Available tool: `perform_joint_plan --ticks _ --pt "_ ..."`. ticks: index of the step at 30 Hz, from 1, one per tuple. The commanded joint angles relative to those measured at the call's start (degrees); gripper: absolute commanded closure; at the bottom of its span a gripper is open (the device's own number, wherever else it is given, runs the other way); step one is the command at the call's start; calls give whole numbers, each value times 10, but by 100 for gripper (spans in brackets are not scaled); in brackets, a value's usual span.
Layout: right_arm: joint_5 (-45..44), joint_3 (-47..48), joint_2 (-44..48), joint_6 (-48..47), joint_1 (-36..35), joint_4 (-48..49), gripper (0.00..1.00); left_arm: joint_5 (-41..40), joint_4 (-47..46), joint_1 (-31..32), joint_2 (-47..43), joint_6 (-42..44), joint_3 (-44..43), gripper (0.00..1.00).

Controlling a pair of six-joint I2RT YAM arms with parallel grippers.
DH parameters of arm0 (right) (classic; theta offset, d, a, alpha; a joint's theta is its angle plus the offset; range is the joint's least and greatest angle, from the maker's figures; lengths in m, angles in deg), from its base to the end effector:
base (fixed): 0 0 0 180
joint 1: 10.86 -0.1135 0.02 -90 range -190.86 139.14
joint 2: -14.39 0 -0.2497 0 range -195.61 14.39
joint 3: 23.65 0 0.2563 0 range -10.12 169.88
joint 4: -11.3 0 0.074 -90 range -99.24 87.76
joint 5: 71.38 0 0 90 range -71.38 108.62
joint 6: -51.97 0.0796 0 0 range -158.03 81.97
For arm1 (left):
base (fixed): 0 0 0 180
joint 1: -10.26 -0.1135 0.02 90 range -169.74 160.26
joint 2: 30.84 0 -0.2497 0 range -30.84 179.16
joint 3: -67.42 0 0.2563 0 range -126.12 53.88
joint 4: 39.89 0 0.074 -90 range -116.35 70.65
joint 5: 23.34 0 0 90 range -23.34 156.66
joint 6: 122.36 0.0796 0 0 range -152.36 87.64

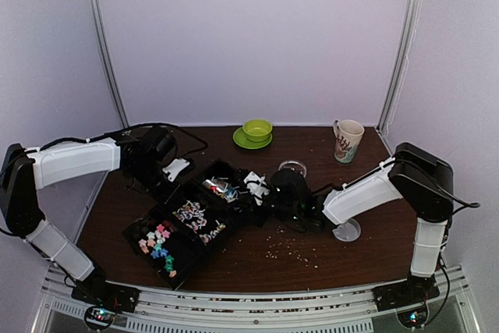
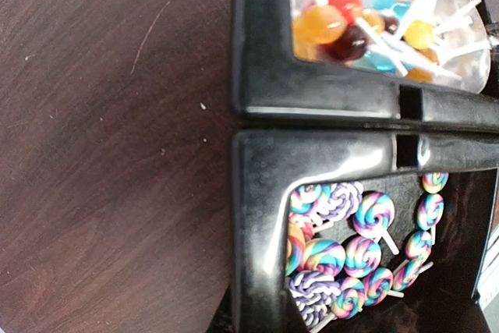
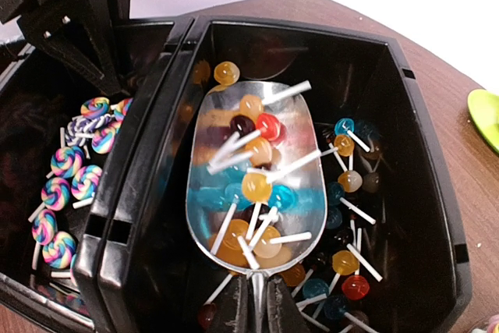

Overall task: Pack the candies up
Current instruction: Scoop the fake candies from the storage box.

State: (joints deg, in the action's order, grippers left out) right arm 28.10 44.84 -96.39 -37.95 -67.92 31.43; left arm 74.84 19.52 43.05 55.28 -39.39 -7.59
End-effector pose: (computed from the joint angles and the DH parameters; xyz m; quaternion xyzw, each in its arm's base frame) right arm 0.2279 0.3759 0.1170 -0.4350 0.7048 0.3262 0.4556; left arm 0.2507 -0.1750 0.1692 0.2309 0.9557 -0.1236 0.1347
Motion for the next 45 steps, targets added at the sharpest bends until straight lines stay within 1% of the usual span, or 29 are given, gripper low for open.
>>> perform_joint_plan --ticks 1,11,24,34,40,45 --pt "12 -16 13 9 -16 69 100 74 -104 -5 -14 -21 -44 100" --pt "-51 -44 44 5 -16 86 100 75 -94 -10 1 -24 -48 100" --pt "-148 -66 86 -14 -12 48 100 66 -91 -12 3 -26 -48 100" --pt "-158 -83 104 -3 -1 58 100 61 -89 -12 5 -25 -49 100" --pt "-177 -75 124 -1 10 23 100 61 -88 -12 8 -25 -50 100" --pt "-175 -76 148 -9 17 -5 100 51 -84 -12 10 -25 -51 100"
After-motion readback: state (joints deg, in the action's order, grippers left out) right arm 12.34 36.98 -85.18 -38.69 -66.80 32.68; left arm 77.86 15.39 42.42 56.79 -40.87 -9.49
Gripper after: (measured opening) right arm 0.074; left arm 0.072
